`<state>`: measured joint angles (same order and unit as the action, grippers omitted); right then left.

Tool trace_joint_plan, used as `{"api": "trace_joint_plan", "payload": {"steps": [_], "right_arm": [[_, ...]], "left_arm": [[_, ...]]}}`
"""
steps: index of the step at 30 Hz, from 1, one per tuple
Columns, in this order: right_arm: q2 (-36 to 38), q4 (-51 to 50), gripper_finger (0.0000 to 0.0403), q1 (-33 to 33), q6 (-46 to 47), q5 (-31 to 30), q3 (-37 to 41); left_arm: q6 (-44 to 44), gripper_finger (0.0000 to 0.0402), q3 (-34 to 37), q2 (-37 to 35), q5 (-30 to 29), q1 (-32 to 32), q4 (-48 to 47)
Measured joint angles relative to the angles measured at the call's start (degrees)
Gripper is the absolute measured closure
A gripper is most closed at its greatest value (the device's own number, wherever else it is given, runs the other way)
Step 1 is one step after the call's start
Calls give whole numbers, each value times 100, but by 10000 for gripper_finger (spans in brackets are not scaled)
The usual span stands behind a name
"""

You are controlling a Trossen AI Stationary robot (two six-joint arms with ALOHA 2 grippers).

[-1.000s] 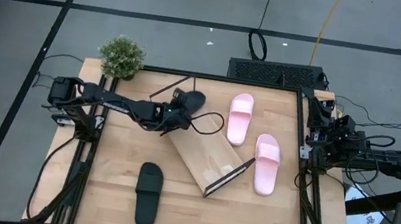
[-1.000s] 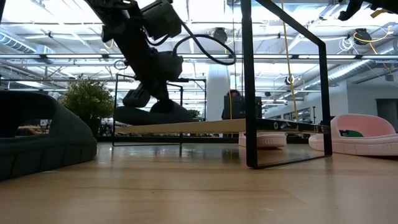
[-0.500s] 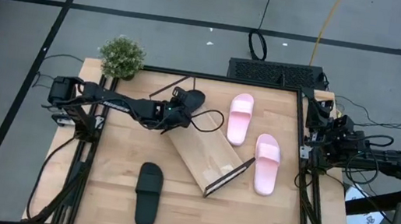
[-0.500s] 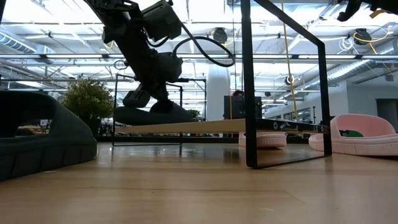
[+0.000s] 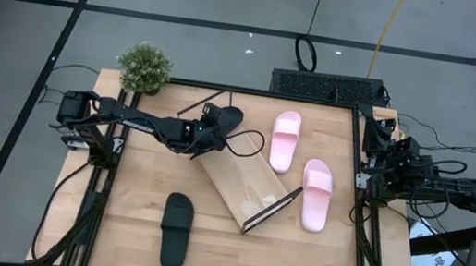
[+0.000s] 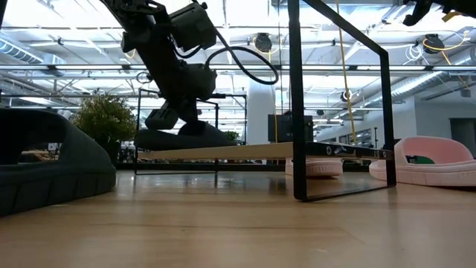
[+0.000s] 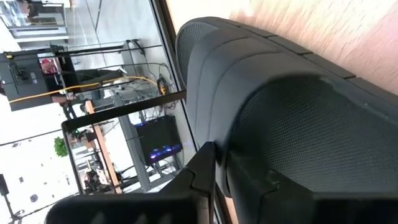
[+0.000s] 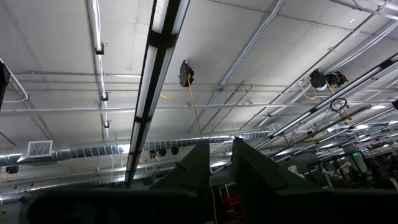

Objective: Pick and place slides into the shelf
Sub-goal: Put the left black slipper on the shelf, then put the black slipper on the shelf

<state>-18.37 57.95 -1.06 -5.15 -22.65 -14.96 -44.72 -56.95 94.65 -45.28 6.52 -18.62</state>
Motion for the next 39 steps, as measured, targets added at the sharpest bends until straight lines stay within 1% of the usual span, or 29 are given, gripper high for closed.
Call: {"api": "trace_joint_plan", "payload": {"steps": [15, 24, 26, 28, 31, 33, 35, 36, 37, 39], "right_arm": [[0, 2, 344, 1, -1, 2, 1], [0, 4, 344, 0, -1, 4, 1], [0, 7, 344, 2, 3, 4, 2], [0, 11, 344, 0, 1, 5, 1], [-4, 56, 344, 1, 35, 13, 2], [-12, 45, 344, 1, 42, 23, 1], [-27, 44, 344, 1, 77, 15, 1], [-33, 45, 344, 0, 105, 18, 0], [-38, 42, 344, 0, 108, 20, 0], [-55, 57, 344, 0, 135, 10, 0]], "left_arm": [[3, 304, 0, -35, 20, -22, 81], [160, 265, -24, -317, 50, -26, 116], [278, 256, 5, -460, 102, -24, -117], [385, 249, -25, -506, 181, -24, -65], [482, 240, 12, -670, 170, -39, -467], [468, 235, -21, -720, 107, -110, -424], [456, 232, 12, -898, -69, -251, -715], [458, 232, -46, -926, -148, -350, -679], [461, 232, -104, -1008, -124, -453, -651], [524, 232, -103, -1278, -108, -699, -1014]]}}
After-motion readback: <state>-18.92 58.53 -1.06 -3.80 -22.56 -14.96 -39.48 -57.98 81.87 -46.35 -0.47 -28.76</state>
